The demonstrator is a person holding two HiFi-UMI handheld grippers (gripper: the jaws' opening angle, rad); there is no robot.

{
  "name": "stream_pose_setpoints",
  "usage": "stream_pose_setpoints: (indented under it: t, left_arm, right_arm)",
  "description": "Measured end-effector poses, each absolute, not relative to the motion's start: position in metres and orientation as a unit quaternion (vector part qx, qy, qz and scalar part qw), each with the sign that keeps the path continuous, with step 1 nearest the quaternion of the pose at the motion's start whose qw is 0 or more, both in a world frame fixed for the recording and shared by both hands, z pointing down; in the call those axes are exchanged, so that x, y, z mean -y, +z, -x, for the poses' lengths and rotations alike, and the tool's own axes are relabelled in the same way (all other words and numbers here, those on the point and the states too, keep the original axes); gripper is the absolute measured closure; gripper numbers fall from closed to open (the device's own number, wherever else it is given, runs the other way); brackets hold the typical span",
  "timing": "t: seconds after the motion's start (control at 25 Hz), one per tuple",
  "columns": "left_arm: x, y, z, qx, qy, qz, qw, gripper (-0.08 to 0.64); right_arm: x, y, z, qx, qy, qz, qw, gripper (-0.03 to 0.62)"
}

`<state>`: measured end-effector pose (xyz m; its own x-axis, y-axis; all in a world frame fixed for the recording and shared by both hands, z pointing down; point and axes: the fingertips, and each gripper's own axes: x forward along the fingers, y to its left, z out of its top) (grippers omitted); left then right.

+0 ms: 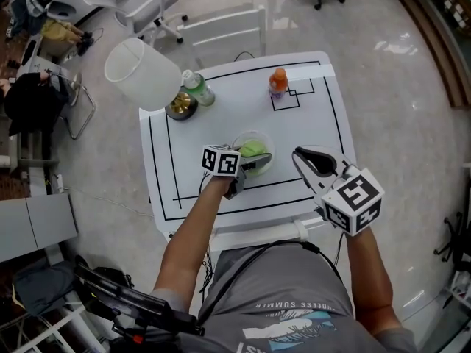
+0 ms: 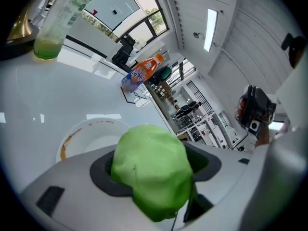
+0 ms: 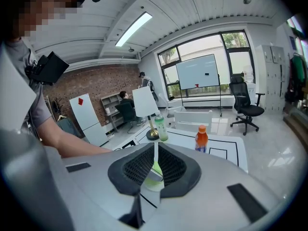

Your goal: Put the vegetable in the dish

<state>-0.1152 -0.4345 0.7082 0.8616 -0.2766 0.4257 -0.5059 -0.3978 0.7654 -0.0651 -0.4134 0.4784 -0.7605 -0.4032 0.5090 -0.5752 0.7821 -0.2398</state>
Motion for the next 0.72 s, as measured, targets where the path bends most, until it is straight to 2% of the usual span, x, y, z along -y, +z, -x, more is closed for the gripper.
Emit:
stream_pose_setpoints:
  t: [0.2, 0.48, 0.72]
  left_arm:
    - [0.435, 0.710, 0.114, 0.227, 0.120, -0.824, 0.505, 0.252]
    - [0.444, 0.695, 0.112, 0.235, 0.130, -0.858, 0.439, 0.250]
    - [0.467, 0.694, 0.136, 0.305, 0.130, -0.862, 0.383, 0.241]
  right_arm:
    - [0.414, 0.483, 0.062, 0.915, 0.201, -0.268, 0.226, 0.583]
    - [0.412, 0.487, 0.062, 0.914, 0.206, -0.265, 0.229, 0.584]
    - [0.414, 0.492, 0.065, 0.913, 0.211, -0.260, 0.231, 0.583]
